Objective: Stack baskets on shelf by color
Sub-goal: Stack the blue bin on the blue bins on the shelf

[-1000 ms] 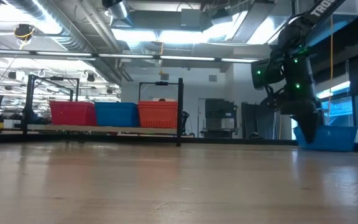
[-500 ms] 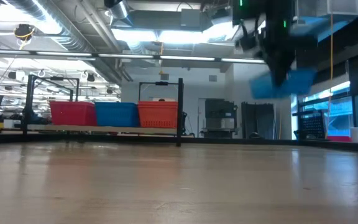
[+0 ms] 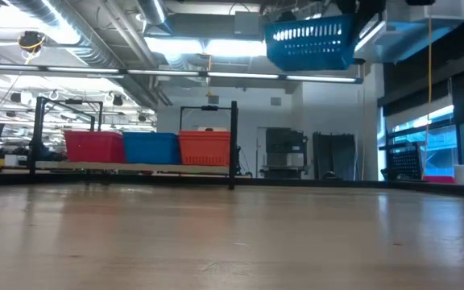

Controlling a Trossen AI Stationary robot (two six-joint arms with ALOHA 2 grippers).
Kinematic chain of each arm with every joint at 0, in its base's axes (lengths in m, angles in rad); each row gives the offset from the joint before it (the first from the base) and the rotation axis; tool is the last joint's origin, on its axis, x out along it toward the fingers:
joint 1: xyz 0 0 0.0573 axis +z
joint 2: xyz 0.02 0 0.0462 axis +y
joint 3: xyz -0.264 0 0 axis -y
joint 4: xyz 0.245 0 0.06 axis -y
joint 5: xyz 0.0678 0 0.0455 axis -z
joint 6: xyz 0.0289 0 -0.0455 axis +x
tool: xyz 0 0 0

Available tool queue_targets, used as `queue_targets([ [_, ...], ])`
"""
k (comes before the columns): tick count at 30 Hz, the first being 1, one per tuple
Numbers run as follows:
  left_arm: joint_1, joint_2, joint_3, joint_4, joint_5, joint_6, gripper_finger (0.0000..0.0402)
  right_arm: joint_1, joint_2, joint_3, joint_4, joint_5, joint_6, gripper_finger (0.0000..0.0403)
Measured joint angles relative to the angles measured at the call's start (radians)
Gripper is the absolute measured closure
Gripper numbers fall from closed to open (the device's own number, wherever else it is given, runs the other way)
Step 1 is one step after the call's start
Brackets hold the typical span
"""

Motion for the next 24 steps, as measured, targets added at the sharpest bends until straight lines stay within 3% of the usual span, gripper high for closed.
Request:
queue_targets([
  [8,-0.001,0.074,0.0,0.192,0.078,0.036,0.0343,0.028,0.034,-0.01,-0.01,0.261,-0.123,0.0403],
  [14,-0.017,0.127,0.0,0.29,-0.002,-0.07,0.0346,0.029,0.046,-0.01,-0.012,0.268,-0.117,0.0403],
  [20,-0.03,0.127,0.0,0.293,-0.01,-0.016,0.0392,0.029,0.046,-0.01,-0.012,0.268,-0.117,0.0403],
  [24,-0.03,0.126,0.0,0.307,-0.01,-0.018,0.0394,0.029,0.046,-0.01,-0.01,0.268,-0.117,0.0403],
])
